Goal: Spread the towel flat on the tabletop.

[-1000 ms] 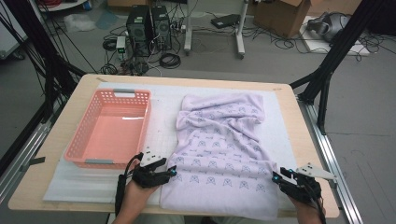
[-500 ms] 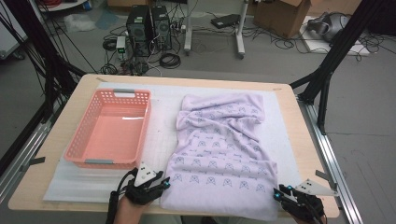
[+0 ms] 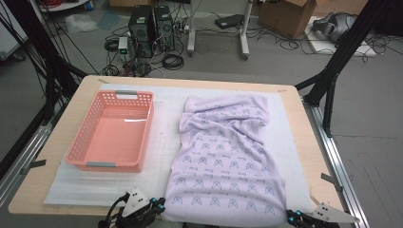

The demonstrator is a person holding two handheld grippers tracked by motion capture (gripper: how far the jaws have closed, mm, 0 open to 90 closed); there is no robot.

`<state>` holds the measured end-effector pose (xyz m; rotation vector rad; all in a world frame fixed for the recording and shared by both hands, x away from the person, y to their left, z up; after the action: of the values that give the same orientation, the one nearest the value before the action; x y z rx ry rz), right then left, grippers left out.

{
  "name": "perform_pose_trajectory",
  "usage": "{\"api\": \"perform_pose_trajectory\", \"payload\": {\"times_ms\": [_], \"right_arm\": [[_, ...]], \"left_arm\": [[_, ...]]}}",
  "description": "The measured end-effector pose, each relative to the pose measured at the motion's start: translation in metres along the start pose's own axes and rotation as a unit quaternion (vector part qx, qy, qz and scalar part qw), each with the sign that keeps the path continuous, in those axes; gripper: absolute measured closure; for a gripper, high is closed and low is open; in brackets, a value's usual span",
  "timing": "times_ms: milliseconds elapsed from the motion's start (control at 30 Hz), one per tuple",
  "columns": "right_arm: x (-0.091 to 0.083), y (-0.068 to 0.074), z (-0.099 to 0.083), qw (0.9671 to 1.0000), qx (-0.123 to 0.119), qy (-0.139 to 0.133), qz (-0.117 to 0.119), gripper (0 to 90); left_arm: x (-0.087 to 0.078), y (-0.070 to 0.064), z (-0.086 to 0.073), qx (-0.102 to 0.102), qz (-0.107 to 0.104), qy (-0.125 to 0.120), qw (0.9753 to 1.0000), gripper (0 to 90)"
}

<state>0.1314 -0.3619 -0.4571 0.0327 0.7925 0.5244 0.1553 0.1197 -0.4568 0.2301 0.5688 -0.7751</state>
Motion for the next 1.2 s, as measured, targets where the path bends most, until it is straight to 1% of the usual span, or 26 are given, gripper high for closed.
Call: {"api": "perform_pose_trajectory", "payload": {"times_ms": [100,133,167,200,233,267,300,333,400,500,533,700,767,800,900,933,1000,1033,1067,1100,1133,1167,1200], "right_arm": [[-0.011,0.008,-0.009,0.9999,-0.009,0.008,0.005,88.4],[-0.013,0.01,-0.013,0.9999,-0.011,0.011,0.004,87.8],[-0.015,0.011,-0.015,0.9999,-0.012,0.011,0.003,86.6],[-0.016,0.011,-0.017,0.9999,-0.01,0.009,0.0,81.5],[-0.016,0.01,-0.016,1.0,-0.005,0.003,-0.005,72.0],[-0.016,0.008,-0.015,0.9999,0.005,-0.009,-0.007,66.4],[-0.017,0.006,-0.013,0.9997,0.014,-0.02,-0.008,64.1],[-0.017,0.005,-0.009,0.9992,0.019,-0.035,-0.01,61.0],[-0.017,0.004,-0.004,0.9982,0.025,-0.052,-0.016,56.3],[-0.012,0.001,0.005,0.9968,0.033,-0.07,-0.022,54.7],[-0.011,0.001,0.007,0.9965,0.036,-0.072,-0.024,54.2],[0.001,-0.006,0.016,0.9958,0.038,-0.074,-0.038,53.2],[0.007,-0.008,0.021,0.9954,0.042,-0.072,-0.046,52.7],[0.01,-0.009,0.023,0.9953,0.043,-0.073,-0.046,52.5],[0.022,-0.01,0.029,0.9954,0.044,-0.065,-0.055,53.2],[0.026,-0.01,0.029,0.9955,0.042,-0.062,-0.058,53.7],[0.035,-0.011,0.031,0.9959,0.033,-0.052,-0.066,54.9],[0.041,-0.011,0.031,0.9958,0.031,-0.044,-0.074,55.4],[0.042,-0.012,0.031,0.9953,0.031,-0.052,-0.075,57.7],[0.043,-0.013,0.032,0.9947,0.036,-0.056,-0.079,60.3],[0.044,-0.013,0.032,0.9945,0.036,-0.057,-0.08,64.1],[0.044,-0.013,0.031,0.9948,0.034,-0.058,-0.077,73.5],[0.043,-0.014,0.031,0.9959,0.032,-0.055,-0.064,85.5]], "left_arm": [[-0.008,-0.009,-0.006,0.016,-0.015,0.001,0.9998,88.0],[-0.008,-0.011,-0.008,0.018,-0.018,-0.001,0.9997,87.3],[-0.008,-0.011,-0.009,0.018,-0.015,-0.004,0.9997,84.6],[-0.007,-0.009,-0.009,0.013,-0.01,-0.006,0.9999,74.9],[-0.006,-0.007,-0.007,0.006,-0.007,-0.009,0.9999,65.1],[-0.006,-0.004,-0.004,0.0,-0.001,-0.018,0.9998,59.4],[-0.005,0.001,0.0,-0.008,0.007,-0.035,0.9993,54.7],[-0.004,0.003,0.003,-0.012,0.008,-0.041,0.9991,51.5],[-0.001,0.009,0.009,-0.022,0.014,-0.053,0.9983,48.3],[0.008,0.018,0.016,-0.03,0.02,-0.055,0.9978,47.1],[0.012,0.022,0.017,-0.034,0.022,-0.052,0.9978,46.8],[0.028,0.032,0.022,-0.041,0.032,-0.042,0.9978,45.6],[0.035,0.035,0.024,-0.048,0.032,-0.038,0.9976,45.3],[0.04,0.035,0.025,-0.049,0.031,-0.034,0.9978,45.1],[0.053,0.032,0.026,-0.039,0.021,-0.018,0.9988,45.3],[0.059,0.03,0.027,-0.031,0.022,-0.009,0.9992,45.5],[0.063,0.027,0.029,-0.021,0.032,-0.012,0.9992,46.4],[0.064,0.026,0.029,-0.014,0.035,-0.012,0.9992,50.0],[0.066,0.023,0.028,0.011,0.05,-0.013,0.9986,59.9],[0.066,0.023,0.027,0.015,0.052,-0.018,0.9984,67.9],[0.065,0.023,0.027,0.004,0.048,-0.018,0.9987,73.2],[0.065,0.023,0.028,-0.002,0.044,-0.014,0.9989,86.1],[0.064,0.022,0.028,0.0,0.045,-0.01,0.9989,87.0]]}}
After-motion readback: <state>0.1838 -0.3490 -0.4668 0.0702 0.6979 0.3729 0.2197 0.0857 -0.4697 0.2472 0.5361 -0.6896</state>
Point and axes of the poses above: each handheld gripper's, and its own axes: x roughly forward along the jaws, z roughly out of its top, y roughly to its left, the point moved 2 cm from there along x, roughly forward along the jaws, and after that the axes turned 10 degrees about x, right-handed, at the moved point
